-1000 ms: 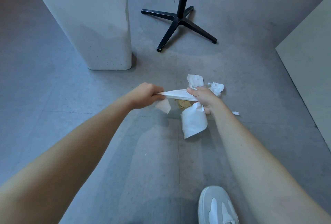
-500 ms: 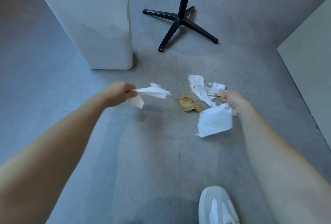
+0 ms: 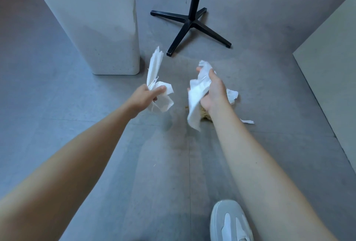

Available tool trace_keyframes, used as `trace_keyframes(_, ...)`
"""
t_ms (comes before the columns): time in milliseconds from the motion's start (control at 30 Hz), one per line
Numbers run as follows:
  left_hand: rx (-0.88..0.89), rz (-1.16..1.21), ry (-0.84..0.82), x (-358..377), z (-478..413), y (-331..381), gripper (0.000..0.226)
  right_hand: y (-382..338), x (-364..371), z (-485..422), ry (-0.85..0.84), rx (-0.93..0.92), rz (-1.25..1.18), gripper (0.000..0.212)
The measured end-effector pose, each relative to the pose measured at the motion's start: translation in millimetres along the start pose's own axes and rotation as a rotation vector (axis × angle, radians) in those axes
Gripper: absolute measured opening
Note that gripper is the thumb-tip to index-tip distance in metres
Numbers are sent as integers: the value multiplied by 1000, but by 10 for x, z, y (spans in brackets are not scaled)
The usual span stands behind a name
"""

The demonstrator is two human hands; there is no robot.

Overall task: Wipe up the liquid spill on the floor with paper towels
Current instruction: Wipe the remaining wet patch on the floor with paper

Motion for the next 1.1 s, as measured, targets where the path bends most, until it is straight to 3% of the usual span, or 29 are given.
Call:
trace_keyframes(100, -23, 50, 35, -39, -21, -20, 19, 2, 0, 6, 78, -52, -398, 25)
trace_keyframes(200, -39, 42, 104, -114, -70, -112, 28, 169, -176, 82, 245, -105, -497, 22)
trace_keyframes(300, -60, 22, 94, -141, -50, -139, 53, 583, -498, 141, 418, -12, -226, 15)
trace_keyframes(400, -68, -20, 72, -146, -25, -172, 48, 928, -783, 232, 549, 83, 65, 10)
trace_keyframes(533, -74, -68, 31, -124, -28, -223, 43, 1136, -1063, 327, 647, 89, 195, 9)
trace_keyframes(700, -74, -85, 27, -142, -63, -285, 48, 1071, -1220, 336, 680, 43, 224, 20)
trace_keyframes(867, -74, -64, 52, -164, -87, -303, 47, 998, -973, 253, 410, -22, 110, 25)
trace_keyframes(967, -67, -56, 74, -153, -134, -327, 37, 866, -749, 225, 338, -114, 32, 19)
trace_keyframes(1033, -76, -61, 85, -157, -153, -356, 35, 829, -762, 216, 388, -143, -22, 21)
trace_keyframes(1100, -70, -58, 71, -160, -150, -358, 41, 866, -935, 241, 570, -135, 54, 17)
Point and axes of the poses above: each hand's wrist, its own z-axis away from the middle knuckle, its own x-axis out of the palm, y = z × x, the point moved 3 cm from there along -z, towards the middle knuckle, and after that the axes turned 3 degrees about -x, right-handed, at the moved point
